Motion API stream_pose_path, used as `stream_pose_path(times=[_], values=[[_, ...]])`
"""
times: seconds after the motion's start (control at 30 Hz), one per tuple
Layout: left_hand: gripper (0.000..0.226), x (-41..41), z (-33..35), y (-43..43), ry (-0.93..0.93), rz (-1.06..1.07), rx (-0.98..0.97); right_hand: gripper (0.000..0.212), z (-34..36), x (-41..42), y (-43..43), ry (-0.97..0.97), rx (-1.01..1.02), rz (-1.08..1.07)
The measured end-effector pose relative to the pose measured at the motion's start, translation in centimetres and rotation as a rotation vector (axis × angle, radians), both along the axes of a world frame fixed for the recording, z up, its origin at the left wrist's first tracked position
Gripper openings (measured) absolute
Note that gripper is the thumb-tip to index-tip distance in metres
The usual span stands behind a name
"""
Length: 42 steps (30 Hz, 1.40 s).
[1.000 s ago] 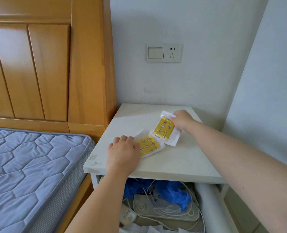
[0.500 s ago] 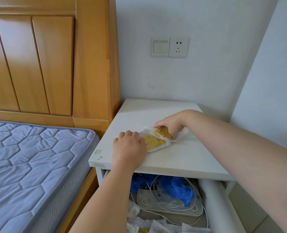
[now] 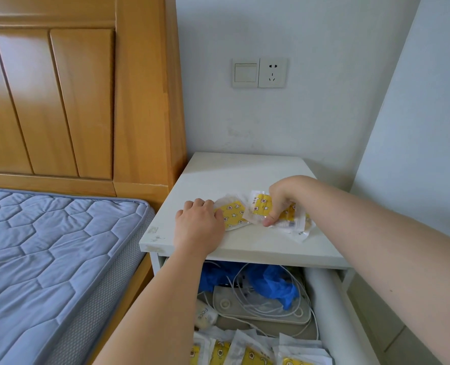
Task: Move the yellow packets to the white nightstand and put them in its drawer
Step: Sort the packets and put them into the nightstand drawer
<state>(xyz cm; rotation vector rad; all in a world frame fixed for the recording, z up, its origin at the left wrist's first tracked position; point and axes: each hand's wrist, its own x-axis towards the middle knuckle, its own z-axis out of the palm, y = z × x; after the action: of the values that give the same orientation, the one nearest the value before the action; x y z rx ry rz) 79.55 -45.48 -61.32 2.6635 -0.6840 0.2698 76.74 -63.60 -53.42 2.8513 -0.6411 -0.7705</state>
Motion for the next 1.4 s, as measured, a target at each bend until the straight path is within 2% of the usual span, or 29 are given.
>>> stream_pose_path(times=[0.1,0.17,0.27,0.33,0.4,0.43,0.53,0.67,0.7,0.77,0.87,1.0,1.07,1.17,1.3,1.4], values=[[0.045,0.0,-0.1,0.0,-0.009,-0.002,0.022,0.075,-0.3,-0.8,-0.1,-0.057,0.058,-0.124],[0.045,0.0,-0.1,0.0,-0.016,-0.006,0.037,0.072,-0.7,-1.2,-0.5,-0.103,0.147,-0.227],[0.046,0.1,0.1,0.0,0.001,-0.026,0.055,0.035,-1.4,-2.8,-0.7,-0.232,0.422,-0.401],[0.048,0.4,0.3,0.0,0.047,-0.033,0.042,0.031,-2.1,-3.8,-0.8,-0.436,0.626,-0.507],[0.056,0.7,0.7,0.1,0.117,-0.025,0.024,0.016,-3.1,-4.1,-1.3,-0.748,0.685,-0.563],[0.061,0.9,1.0,0.0,0.168,-0.014,0.021,0.015,-3.7,-4.2,-1.6,-0.871,0.755,-0.608],[0.069,1.5,2.4,-0.3,0.318,0.026,0.081,0.029,-5.4,-4.8,-2.0,-1.13,0.95,-0.73],[0.063,1.6,4.2,-1.5,0.452,-0.026,0.177,0.048,-7.0,-6.3,-1.7,-1.363,1.116,-0.746],[0.065,1.3,4.3,-1.7,0.472,-0.032,0.165,0.045,-7.3,-6.5,-1.6,-1.384,1.166,-0.763],[0.067,0.7,4.3,-2.0,0.48,-0.031,0.106,0.024,-7.3,-7.0,-1.2,-1.387,1.228,-0.77],[0.053,-0.2,3.9,-1.7,0.42,-0.053,-0.015,0.01,-7.1,-8.1,0.1,-1.436,1.203,-0.771],[0.03,-2.7,2.8,0.1,0.336,-0.04,-0.218,0.02,-7.4,-10.5,3.8,-1.557,0.828,-0.575],[0.023,-4.6,1.9,1.2,0.332,-0.054,-0.402,0.016,-7.7,-11.9,6.1,-1.622,0.813,-0.475],[0.013,-7.2,0.5,3.0,0.458,-0.12,-0.651,0.015,-8.9,-13.6,8.3,-1.682,0.945,-0.453],[0.023,-9.0,-2.6,5.2,0.577,-0.19,-0.572,0.015,-11.7,-15.7,9.7,-1.578,0.998,-0.416],[0.018,-9.4,-4.6,6.3,0.645,-0.162,-0.481,0.011,-13.9,-16.7,9.8,-1.42,0.974,-0.324]])
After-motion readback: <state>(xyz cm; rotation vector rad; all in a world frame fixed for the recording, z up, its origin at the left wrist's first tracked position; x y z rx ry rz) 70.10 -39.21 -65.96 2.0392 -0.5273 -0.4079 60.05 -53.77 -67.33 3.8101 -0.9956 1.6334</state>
